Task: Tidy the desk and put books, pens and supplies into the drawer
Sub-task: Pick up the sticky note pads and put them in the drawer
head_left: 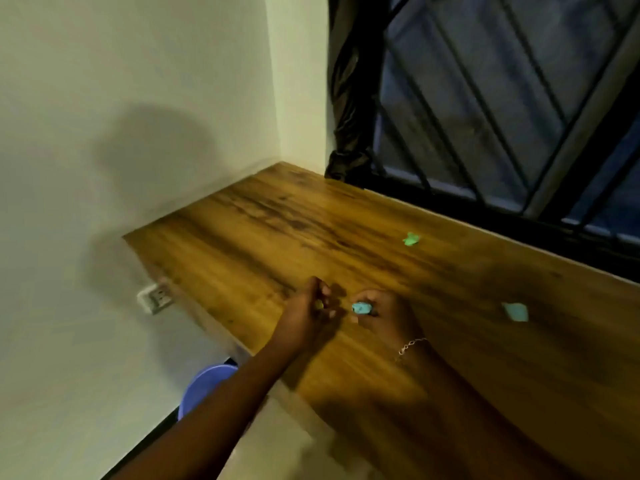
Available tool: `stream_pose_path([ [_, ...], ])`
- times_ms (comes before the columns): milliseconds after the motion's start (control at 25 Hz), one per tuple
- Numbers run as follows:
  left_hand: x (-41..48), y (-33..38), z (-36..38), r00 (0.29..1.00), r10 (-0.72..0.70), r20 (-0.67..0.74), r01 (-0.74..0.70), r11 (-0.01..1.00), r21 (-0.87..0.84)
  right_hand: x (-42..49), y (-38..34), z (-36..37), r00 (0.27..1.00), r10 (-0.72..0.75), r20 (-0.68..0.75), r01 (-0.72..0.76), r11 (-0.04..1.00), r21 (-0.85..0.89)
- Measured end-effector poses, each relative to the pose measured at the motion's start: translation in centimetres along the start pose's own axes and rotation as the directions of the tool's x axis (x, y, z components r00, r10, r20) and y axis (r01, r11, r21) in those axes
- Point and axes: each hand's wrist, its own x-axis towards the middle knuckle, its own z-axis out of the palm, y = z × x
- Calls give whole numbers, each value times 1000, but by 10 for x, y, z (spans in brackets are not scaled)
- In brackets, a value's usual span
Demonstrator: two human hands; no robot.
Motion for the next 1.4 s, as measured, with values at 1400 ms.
stream_pose_path([
  [1400, 27, -169, -198, 899, 273, -341, -171, 938, 302, 68, -117, 219, 983, -98, -156, 83, 992, -96],
])
